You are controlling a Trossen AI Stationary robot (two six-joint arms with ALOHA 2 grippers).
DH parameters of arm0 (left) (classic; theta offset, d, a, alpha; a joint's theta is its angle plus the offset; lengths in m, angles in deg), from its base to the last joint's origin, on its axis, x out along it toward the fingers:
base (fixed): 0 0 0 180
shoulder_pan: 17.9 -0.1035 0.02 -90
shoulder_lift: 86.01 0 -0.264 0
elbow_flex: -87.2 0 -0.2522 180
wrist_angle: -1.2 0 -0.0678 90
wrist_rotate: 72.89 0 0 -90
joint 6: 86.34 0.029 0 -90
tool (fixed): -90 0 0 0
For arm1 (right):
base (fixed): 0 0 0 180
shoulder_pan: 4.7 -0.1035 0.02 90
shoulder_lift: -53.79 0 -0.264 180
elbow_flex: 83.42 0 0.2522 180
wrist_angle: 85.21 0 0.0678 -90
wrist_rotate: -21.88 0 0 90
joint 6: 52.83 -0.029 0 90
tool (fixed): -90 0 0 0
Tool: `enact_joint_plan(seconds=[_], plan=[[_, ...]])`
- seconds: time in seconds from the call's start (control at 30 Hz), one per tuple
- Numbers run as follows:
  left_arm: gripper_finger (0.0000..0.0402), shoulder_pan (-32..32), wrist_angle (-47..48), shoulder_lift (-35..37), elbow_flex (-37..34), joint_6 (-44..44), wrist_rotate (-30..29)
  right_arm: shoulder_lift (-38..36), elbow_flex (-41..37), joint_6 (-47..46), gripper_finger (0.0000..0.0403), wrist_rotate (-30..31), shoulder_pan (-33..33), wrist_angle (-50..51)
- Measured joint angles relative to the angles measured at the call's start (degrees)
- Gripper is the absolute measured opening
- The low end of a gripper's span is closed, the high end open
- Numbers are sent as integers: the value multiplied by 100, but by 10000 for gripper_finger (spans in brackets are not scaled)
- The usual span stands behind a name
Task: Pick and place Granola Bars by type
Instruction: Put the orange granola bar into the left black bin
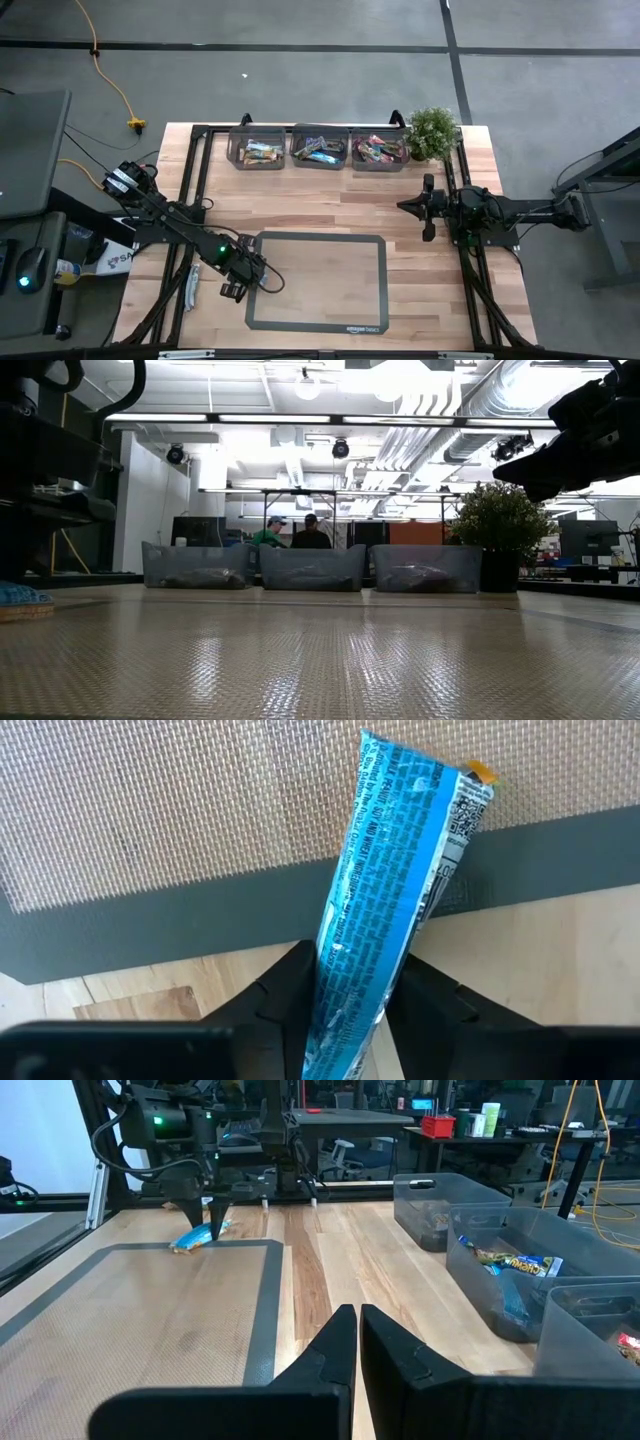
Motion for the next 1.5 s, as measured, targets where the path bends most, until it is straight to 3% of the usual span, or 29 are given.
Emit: enact_joint_plan(seconds=[0.7, 1.5], plan=[[53, 2, 66, 339, -24, -74, -61, 0, -1, -2, 2, 1, 1, 0], [52, 0, 719, 583, 525, 288, -171, -2, 1, -2, 2, 0, 1, 0]])
